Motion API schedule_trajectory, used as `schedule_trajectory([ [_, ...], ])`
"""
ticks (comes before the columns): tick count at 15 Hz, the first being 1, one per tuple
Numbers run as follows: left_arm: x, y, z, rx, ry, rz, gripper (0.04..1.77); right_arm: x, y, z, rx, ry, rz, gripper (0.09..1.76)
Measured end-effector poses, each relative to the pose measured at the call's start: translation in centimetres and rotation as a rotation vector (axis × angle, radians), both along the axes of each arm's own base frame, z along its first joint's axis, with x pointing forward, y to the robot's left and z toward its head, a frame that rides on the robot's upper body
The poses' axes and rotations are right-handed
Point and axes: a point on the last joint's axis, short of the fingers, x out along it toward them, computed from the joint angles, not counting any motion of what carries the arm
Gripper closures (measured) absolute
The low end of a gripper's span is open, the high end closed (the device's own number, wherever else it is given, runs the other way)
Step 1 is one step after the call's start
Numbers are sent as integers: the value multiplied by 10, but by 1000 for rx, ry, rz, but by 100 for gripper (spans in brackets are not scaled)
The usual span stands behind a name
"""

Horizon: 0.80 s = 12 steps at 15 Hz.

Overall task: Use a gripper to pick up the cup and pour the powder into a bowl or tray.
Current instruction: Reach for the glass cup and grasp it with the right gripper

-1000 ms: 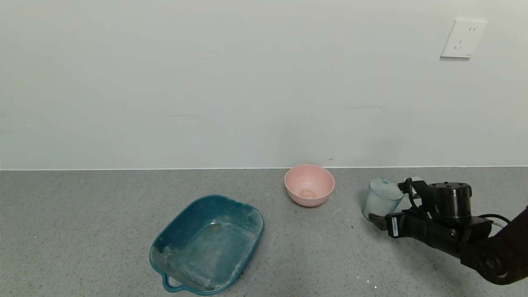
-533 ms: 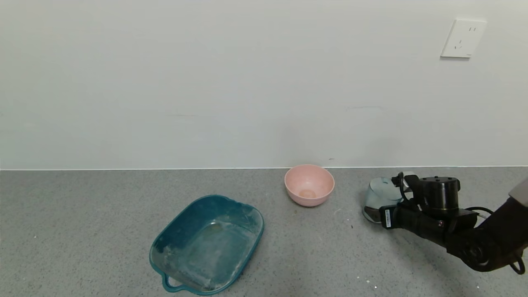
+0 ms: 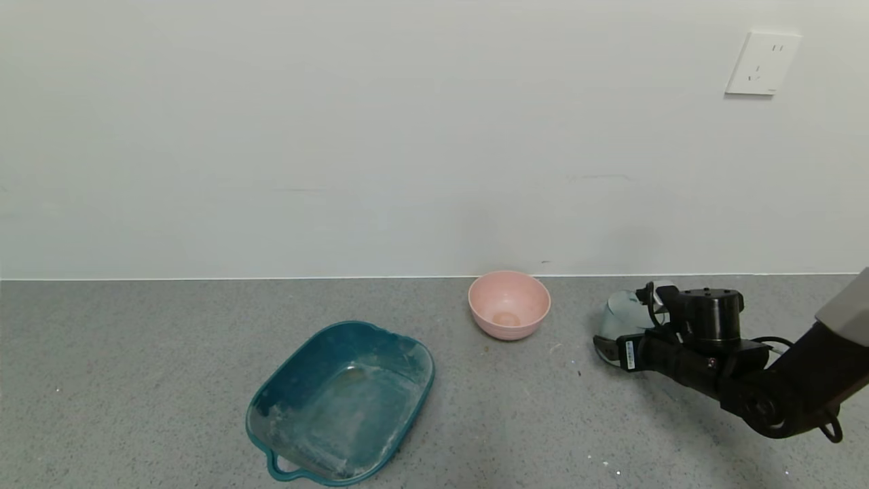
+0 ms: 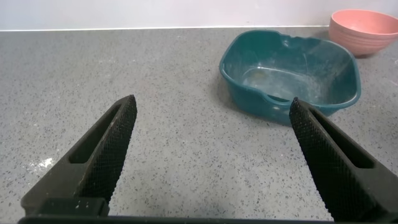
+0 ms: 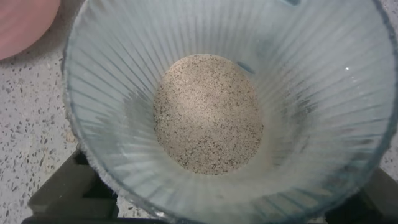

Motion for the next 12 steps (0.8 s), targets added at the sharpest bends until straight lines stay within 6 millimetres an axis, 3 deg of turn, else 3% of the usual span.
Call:
schedule_trajectory([
  [12,0,0,0,0,0,0,5,8,7,-6,13,-100,10,14],
])
